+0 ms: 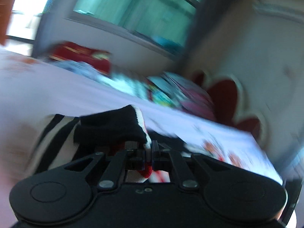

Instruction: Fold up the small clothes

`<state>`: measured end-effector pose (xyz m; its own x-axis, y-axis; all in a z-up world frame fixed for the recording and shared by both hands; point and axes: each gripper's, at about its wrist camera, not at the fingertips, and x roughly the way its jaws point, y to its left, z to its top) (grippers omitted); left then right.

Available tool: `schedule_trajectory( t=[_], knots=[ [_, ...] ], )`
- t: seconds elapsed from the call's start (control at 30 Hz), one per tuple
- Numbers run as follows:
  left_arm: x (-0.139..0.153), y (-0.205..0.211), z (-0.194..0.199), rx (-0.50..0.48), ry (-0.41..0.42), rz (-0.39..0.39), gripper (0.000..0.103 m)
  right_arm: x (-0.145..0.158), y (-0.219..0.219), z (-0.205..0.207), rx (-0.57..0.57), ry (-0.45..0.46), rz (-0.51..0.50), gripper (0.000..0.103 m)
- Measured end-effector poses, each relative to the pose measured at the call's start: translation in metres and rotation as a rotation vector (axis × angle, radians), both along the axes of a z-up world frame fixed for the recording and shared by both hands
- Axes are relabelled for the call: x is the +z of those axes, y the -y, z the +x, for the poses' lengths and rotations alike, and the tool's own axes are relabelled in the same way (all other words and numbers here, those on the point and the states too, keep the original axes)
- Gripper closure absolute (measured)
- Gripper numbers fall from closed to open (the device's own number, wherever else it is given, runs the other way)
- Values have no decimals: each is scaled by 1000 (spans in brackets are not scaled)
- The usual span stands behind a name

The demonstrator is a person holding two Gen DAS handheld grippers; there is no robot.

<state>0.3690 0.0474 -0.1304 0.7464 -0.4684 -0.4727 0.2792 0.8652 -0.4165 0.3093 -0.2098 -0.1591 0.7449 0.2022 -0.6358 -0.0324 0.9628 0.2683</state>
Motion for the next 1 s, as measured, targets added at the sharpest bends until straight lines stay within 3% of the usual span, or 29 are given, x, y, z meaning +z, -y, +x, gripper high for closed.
schedule_trajectory(
  t=[0.13,0.17,0.2,0.27,0.37,0.4,0.53,0.7,0.77,0.93,1.0],
  knots=[
    [-38,76,8,-145,-83,91,97,0,34,-9,-43,-16,28,47],
    [-47,92,9,-180,-104,136,92,0,41,-11,-52,-21,37,47],
    [-55,99,11,-203,-117,175,83,-1,47,-12,-60,-25,49,47],
    [-67,108,10,-226,-117,242,75,0,58,-15,-63,-32,76,47],
    [-64,104,-1,-201,-95,288,37,0,63,-17,-53,-31,106,47],
    [-56,99,-7,-177,-67,287,34,1,62,-16,-41,-30,111,47],
    [-30,67,-30,-94,-5,309,33,4,47,-12,31,-19,127,47],
    [-18,16,-54,49,31,412,32,6,9,-3,158,-25,159,46],
    [-22,-4,-61,97,10,436,32,5,-10,-1,185,-20,102,41],
    [-44,-34,-67,173,-65,471,35,-6,-38,13,180,-9,-39,41],
    [-53,-36,-63,173,-78,479,37,-7,-42,19,167,3,-68,48]
  ],
)
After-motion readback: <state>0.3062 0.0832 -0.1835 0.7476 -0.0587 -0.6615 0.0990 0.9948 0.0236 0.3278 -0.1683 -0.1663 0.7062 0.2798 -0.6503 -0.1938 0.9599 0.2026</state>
